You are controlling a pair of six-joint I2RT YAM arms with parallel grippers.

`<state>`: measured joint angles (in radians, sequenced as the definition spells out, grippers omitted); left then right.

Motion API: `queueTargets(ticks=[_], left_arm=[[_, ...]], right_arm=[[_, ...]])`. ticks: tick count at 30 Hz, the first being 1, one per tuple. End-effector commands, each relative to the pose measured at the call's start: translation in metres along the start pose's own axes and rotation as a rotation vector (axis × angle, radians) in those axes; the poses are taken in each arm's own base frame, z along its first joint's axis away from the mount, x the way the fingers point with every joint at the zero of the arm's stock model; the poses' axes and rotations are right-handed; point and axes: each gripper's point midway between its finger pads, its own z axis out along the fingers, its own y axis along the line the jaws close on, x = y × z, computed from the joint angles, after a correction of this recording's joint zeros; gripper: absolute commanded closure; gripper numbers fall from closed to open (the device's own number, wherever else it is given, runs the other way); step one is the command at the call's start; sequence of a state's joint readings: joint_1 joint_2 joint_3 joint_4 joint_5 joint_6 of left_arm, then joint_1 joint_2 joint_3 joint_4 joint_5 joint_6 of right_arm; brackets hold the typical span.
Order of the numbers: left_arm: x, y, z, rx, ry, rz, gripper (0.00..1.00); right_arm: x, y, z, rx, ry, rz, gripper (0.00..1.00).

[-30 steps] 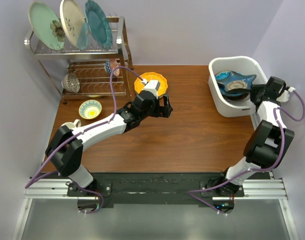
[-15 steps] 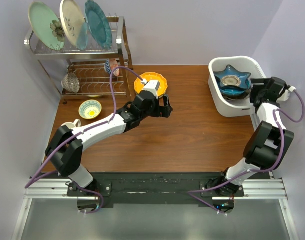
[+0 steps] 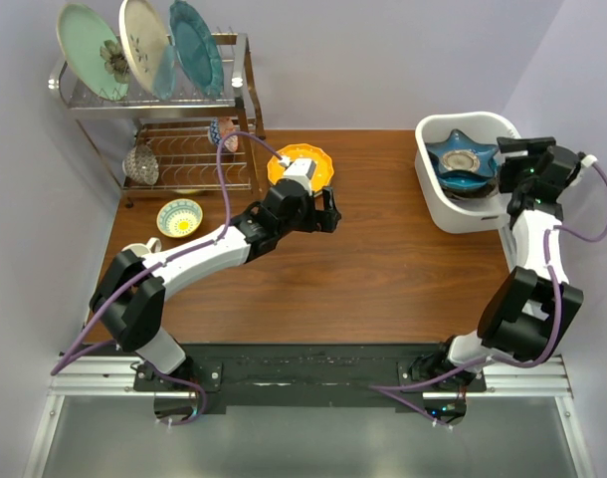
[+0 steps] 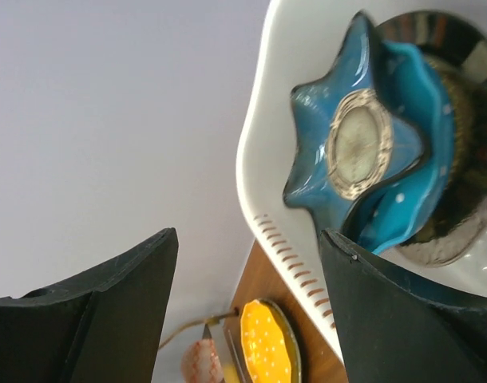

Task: Place the plates into the plastic bin on the countertop
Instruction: Move the plate to the center of the board.

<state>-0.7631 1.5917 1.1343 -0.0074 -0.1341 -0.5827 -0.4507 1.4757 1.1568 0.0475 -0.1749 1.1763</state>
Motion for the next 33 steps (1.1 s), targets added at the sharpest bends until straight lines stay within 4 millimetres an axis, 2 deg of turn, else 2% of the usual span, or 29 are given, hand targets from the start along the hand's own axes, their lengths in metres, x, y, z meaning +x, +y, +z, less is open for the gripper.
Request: queueTargets(ticks=[1, 2, 4, 6, 8, 9, 10, 11, 12, 14, 15, 17, 18, 19, 21, 22, 23, 24, 25, 27, 33], left_arm=[[-0.009, 0.006, -0.001, -0.019, -0.031, -0.027, 0.01], [-0.009, 0.007, 0.0, -0.025, -0.03, -0.036, 0.01], [-0.01, 0.009, 0.002, -0.039, -0.036, -0.046, 0.01], [-0.001, 0.018, 0.003, -0.078, -0.001, -0.046, 0.01], [0.0, 0.022, 0.004, -0.096, 0.002, -0.052, 0.01], [0.0, 0.023, 0.004, -0.101, 0.001, -0.055, 0.01], [0.002, 0.025, 0.004, -0.111, 0.007, -0.054, 0.01], [0.001, 0.027, 0.004, -0.124, 0.002, -0.057, 0.01], [0.001, 0.03, 0.004, -0.135, 0.003, -0.067, 0.01], [0.003, 0.036, 0.005, -0.165, 0.007, -0.073, 0.01], [0.004, 0.038, 0.005, -0.176, 0.008, -0.086, 0.01], [0.004, 0.044, 0.004, -0.199, 0.005, -0.098, 0.01], [0.004, 0.045, 0.004, -0.204, 0.004, -0.107, 0.01], [0.003, 0.047, 0.003, -0.209, 0.001, -0.11, 0.01], [0.002, 0.049, 0.001, -0.217, -0.004, -0.112, 0.01], [-0.001, 0.049, -0.001, -0.217, -0.013, -0.114, 0.01], [-0.002, 0.049, -0.003, -0.219, -0.018, -0.115, 0.01], [-0.003, 0.049, -0.004, -0.218, -0.021, -0.114, 0.01], [-0.005, 0.049, -0.006, -0.216, -0.027, -0.113, 0.01], [-0.009, 0.05, -0.008, -0.219, -0.035, -0.106, 0.01], [-0.009, 0.057, -0.01, -0.235, -0.031, -0.092, 0.0]], right_arm=[[0.019, 0.052, -0.02, -0.127, 0.059, -0.113, 0.24], [0.031, 0.054, -0.021, -0.129, 0.085, -0.13, 0.24], [0.042, 0.058, -0.023, -0.143, 0.108, -0.173, 0.24], [0.076, 0.067, -0.028, -0.173, 0.17, -0.248, 0.24], [0.091, 0.069, -0.029, -0.188, 0.195, -0.297, 0.24], [0.104, 0.075, -0.032, -0.206, 0.219, -0.318, 0.24], [0.113, 0.069, -0.033, -0.186, 0.242, -0.333, 0.24], [0.12, 0.07, -0.033, -0.192, 0.256, -0.361, 0.24], [0.136, 0.074, -0.035, -0.201, 0.286, -0.382, 0.24], [0.149, 0.071, -0.036, -0.193, 0.294, -0.426, 0.24], [0.163, 0.073, -0.039, -0.205, 0.316, -0.444, 0.24], [0.175, 0.071, -0.039, -0.197, 0.328, -0.48, 0.24], [0.193, 0.073, -0.042, -0.211, 0.363, -0.496, 0.24], [0.205, 0.065, -0.037, -0.196, 0.39, -0.512, 0.24], [0.228, 0.07, -0.038, -0.211, 0.435, -0.545, 0.25], [0.244, 0.053, -0.029, -0.163, 0.478, -0.565, 0.25], [0.251, 0.056, -0.027, -0.173, 0.49, -0.583, 0.25], [0.267, 0.053, -0.027, -0.172, 0.524, -0.6, 0.25], [0.28, 0.037, -0.019, -0.137, 0.556, -0.617, 0.25], [0.303, 0.035, -0.016, -0.136, 0.594, -0.644, 0.25], [0.352, -0.002, 0.003, -0.064, 0.682, -0.7, 0.26]])
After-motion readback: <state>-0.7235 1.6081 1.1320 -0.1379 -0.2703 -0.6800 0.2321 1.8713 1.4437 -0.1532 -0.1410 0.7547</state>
